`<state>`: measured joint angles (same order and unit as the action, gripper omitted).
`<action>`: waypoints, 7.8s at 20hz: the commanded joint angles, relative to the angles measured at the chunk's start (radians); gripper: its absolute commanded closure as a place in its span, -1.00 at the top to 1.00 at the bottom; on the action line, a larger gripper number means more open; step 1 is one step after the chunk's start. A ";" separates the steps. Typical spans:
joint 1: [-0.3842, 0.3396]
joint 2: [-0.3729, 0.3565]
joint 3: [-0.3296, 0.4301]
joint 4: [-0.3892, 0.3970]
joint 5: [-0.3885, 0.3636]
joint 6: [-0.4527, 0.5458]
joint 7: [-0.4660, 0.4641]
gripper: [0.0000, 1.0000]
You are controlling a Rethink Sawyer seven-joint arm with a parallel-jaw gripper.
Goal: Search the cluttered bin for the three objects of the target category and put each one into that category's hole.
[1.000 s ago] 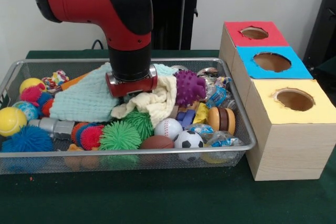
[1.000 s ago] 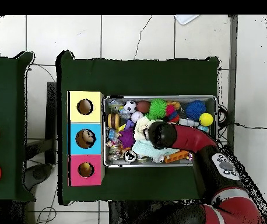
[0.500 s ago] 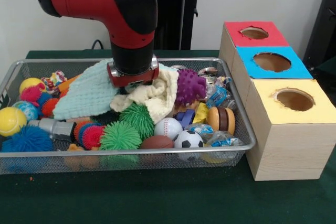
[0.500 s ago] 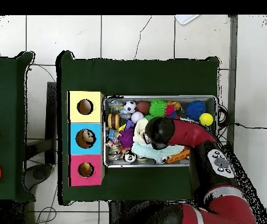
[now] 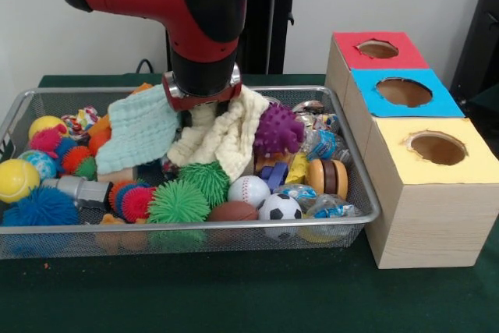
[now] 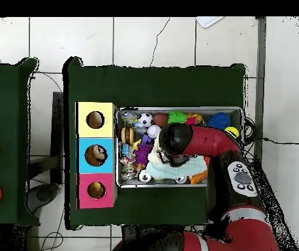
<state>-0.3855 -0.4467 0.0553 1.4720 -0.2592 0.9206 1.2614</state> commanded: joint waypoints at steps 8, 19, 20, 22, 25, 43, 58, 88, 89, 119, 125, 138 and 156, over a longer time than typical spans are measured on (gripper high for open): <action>0.006 0.008 -0.023 0.015 -0.006 0.232 0.072 1.00; 0.047 -0.059 -0.020 -0.218 -0.119 0.606 -0.059 1.00; 0.045 -0.055 -0.010 -0.244 -0.127 0.621 -0.064 1.00; 0.040 -0.051 0.007 -0.281 -0.142 0.627 -0.071 1.00; 0.031 -0.043 0.033 -0.320 -0.150 0.613 -0.072 1.00; -0.023 -0.065 0.016 -0.262 -0.334 0.294 -0.233 1.00; -0.267 0.089 0.131 -0.127 -0.262 0.004 -0.157 1.00; -0.228 0.124 0.102 0.009 -0.156 0.109 0.065 1.00; -0.217 0.121 0.098 0.019 -0.149 0.107 0.088 1.00; 0.008 0.030 0.015 0.134 0.131 0.085 0.261 1.00; 0.018 0.019 0.024 0.138 0.174 0.020 0.249 1.00; -0.083 0.005 0.173 0.172 0.349 -0.401 0.187 1.00; -0.035 0.120 -0.039 -0.135 0.131 -0.223 0.020 1.00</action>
<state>-0.4591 -0.3939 0.0811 1.5242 -0.0215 0.5503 1.2665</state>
